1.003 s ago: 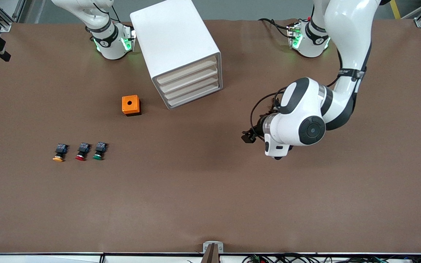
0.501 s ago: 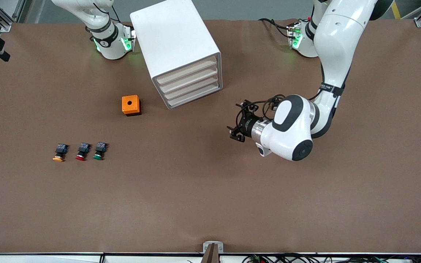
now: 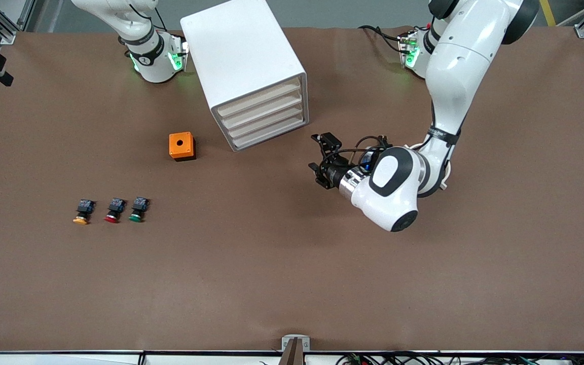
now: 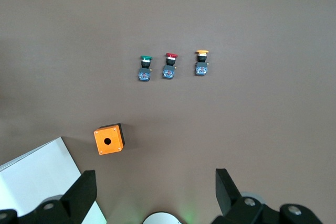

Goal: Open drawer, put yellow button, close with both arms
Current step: 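Reach the left gripper to the cabinet's lowest drawer front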

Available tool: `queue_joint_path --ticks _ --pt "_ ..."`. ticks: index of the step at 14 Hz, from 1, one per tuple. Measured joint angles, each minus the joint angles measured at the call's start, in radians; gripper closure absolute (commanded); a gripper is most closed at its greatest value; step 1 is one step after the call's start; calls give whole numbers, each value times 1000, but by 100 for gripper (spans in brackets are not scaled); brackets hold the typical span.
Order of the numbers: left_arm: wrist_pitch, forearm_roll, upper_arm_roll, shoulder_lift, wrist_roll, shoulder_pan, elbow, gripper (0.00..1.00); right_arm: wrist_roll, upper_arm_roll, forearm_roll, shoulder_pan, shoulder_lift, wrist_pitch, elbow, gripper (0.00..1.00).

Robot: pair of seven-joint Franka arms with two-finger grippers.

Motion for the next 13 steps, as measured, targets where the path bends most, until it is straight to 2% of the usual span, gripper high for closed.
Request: queue_joint_path --ticks 4,8,9,13 --pt "-108 -44 -2 33 -139 0 3 0 0 -1 -1 0 1 1 6 0" --pt "-173 -81 -16 38 -196 -13 6 0 0 -3 -3 -1 10 1 8 0" --pt "-177 -83 -17 38 -199 -22 7 27 0 -3 -3 -1 16 2 8 0" --pt "-178 -124 -18 40 -200 -59 8 52 0 -4 -5 -6 86 4 7 0"
